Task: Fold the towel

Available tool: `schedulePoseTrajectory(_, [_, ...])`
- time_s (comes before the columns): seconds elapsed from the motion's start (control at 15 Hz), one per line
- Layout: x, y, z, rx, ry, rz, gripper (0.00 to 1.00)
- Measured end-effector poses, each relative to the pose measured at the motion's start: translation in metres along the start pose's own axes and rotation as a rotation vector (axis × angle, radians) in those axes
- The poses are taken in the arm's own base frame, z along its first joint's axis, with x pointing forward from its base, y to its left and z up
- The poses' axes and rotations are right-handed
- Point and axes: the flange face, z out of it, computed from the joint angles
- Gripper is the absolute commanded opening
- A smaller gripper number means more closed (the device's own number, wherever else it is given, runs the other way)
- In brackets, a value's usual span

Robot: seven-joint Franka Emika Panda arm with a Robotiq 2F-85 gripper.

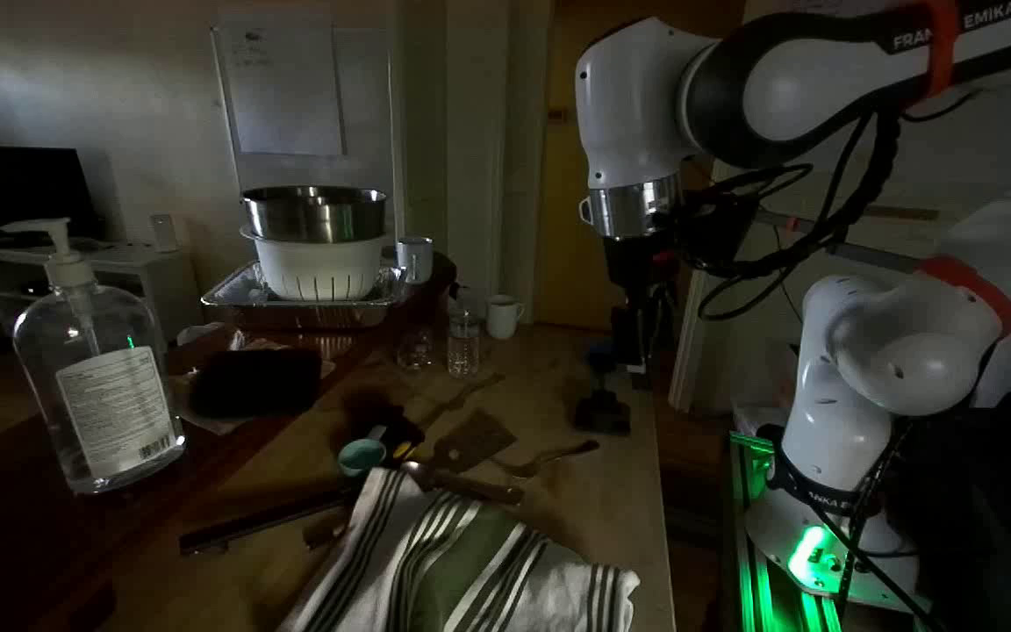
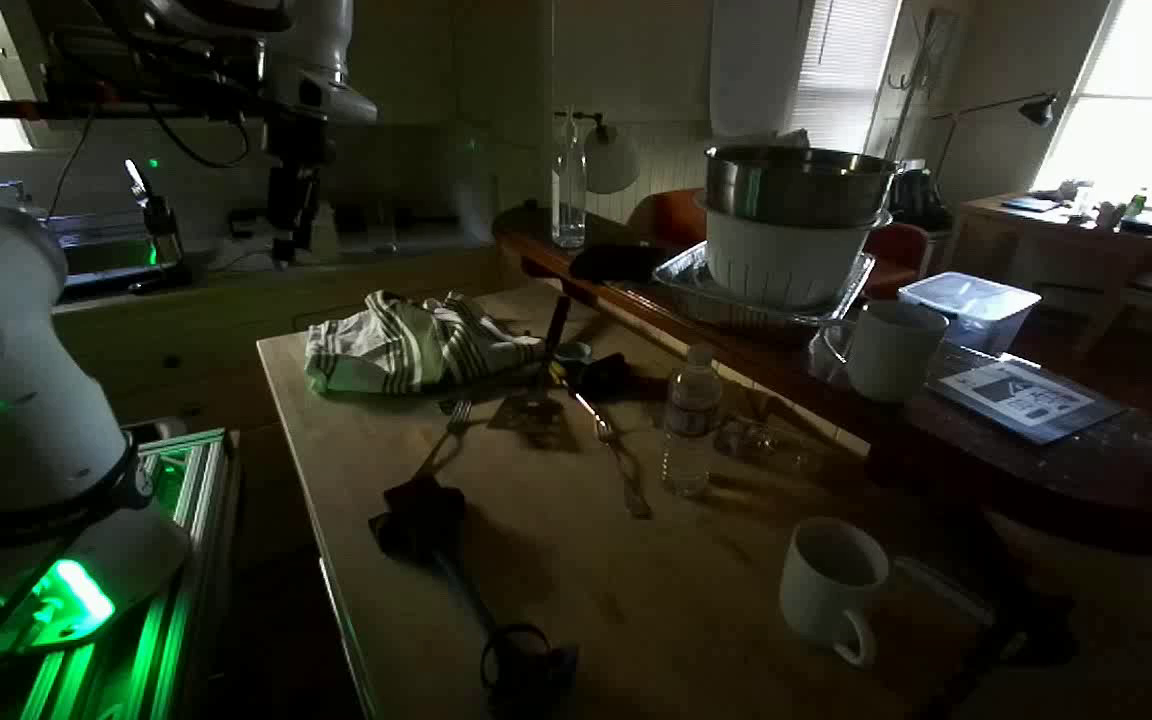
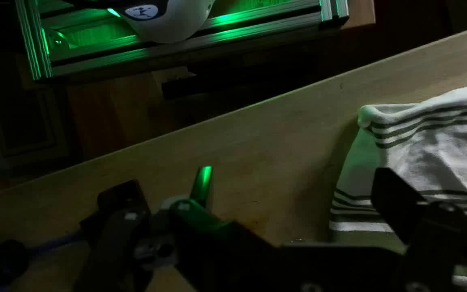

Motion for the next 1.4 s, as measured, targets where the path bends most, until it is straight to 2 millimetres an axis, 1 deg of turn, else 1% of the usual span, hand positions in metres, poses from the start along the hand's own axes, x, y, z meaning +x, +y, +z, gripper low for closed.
schedulePoseTrajectory(0.33, [0.0,0.0,0.0,0.0,0.0,0.0,1.0])
schedulePoseTrajectory(0.47, [0.003,0.001,0.002,0.03,-0.012,0.01,1.0])
schedulePoseTrajectory(0.53, [0.006,0.002,0.006,0.064,-0.024,0.022,1.0])
schedulePoseTrajectory(0.67, [0.015,0.005,0.022,0.155,-0.05,0.055,1.0])
schedulePoseTrajectory(0.87, [0.036,0.017,0.056,0.313,-0.02,0.086,1.0])
schedulePoseTrajectory(0.93, [0.045,0.019,0.063,0.363,0.0,0.08,1.0])
schedulePoseTrajectory(1.07, [0.063,0.014,0.065,0.436,0.069,0.019,1.0])
schedulePoseTrajectory(1.13, [0.067,0.012,0.068,0.438,0.067,0.012,1.0])
schedulePoseTrajectory(1.4, [0.068,0.012,0.064,0.441,0.072,0.013,1.0])
